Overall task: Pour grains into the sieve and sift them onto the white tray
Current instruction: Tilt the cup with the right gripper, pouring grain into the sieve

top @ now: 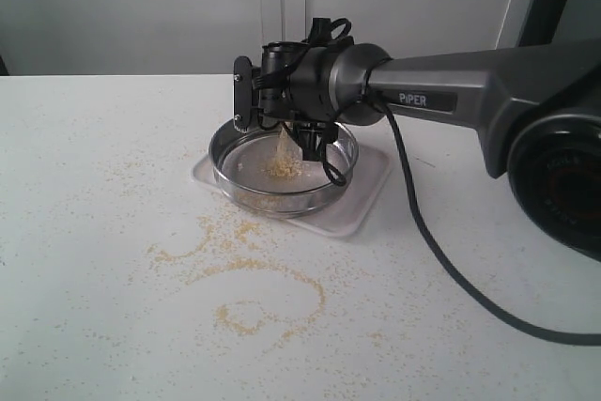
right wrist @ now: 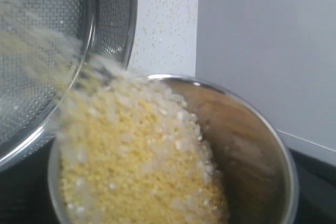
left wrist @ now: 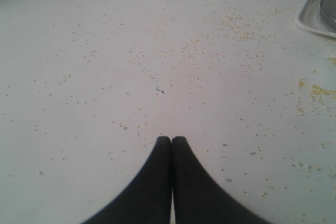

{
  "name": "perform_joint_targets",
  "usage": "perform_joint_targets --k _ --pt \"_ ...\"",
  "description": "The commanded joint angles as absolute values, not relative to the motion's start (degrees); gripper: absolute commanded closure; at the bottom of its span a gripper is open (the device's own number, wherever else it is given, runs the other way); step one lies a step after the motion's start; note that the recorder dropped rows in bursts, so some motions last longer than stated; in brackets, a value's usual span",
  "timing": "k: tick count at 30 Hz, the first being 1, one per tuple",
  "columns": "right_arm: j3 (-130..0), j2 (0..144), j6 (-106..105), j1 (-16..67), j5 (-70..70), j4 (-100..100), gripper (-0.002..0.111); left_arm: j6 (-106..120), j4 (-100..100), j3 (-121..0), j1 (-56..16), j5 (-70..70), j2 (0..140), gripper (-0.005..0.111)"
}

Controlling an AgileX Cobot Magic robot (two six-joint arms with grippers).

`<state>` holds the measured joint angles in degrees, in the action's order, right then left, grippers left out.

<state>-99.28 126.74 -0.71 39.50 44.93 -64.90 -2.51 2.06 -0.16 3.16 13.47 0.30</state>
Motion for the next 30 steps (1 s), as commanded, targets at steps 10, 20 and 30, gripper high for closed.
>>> perform_joint_targets --k 10,20,30 --pt "-100.0 126.6 -2.1 39.6 45.5 -69.4 0.108 -2.7 2.5 0.0 3.3 13.3 0.0 0.107" --pt "-100.0 127.6 -4.9 39.6 45.6 -70.3 0.108 -2.7 2.5 0.0 3.3 13.3 0.0 0.107" --pt "-100.0 128.9 -9.2 39.8 47.2 -70.3 0.108 -2.7 2.5 0.0 3.3 13.3 0.0 0.107"
